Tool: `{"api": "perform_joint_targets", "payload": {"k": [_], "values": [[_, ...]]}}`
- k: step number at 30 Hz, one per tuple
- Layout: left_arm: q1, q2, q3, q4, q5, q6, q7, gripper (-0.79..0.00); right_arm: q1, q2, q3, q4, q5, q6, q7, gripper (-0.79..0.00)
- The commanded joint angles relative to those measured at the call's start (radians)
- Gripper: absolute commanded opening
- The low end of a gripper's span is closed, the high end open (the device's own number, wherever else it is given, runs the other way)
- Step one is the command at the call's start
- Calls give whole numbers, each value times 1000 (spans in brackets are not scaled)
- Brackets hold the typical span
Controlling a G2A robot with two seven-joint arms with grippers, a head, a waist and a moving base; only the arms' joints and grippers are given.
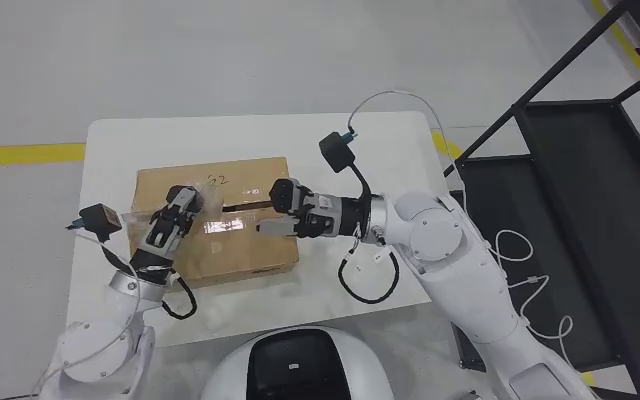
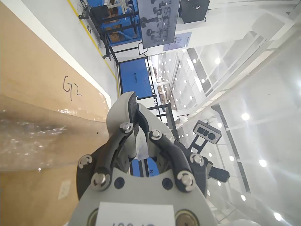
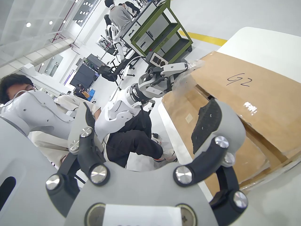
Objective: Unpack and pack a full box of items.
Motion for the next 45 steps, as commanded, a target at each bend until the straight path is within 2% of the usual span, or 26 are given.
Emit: {"api": "perform_joint_targets", "payload": {"k": [1, 23, 30, 37, 41, 45], "values": [[-4, -1, 23, 7, 26, -5, 7, -785, -2, 2, 3, -3, 0, 2, 2, 0], [-92, -17, 170, 80, 221, -32, 133, -785, 9, 10, -4, -4, 14, 25, 8, 0], [-127, -27, 239, 135, 307, -33, 204, -785, 2, 15, 1, -11, 18, 25, 11, 0], [-174, -37, 292, 186, 344, -14, 226, -785, -24, 23, 27, -26, 26, 23, 16, 0], [-198, -41, 313, 204, 373, -8, 230, -696, -35, 27, 42, -35, 31, 22, 19, 0], [-218, -47, 331, 215, 376, 6, 246, -727, -41, 31, 50, -40, 38, 21, 22, 0]]}}
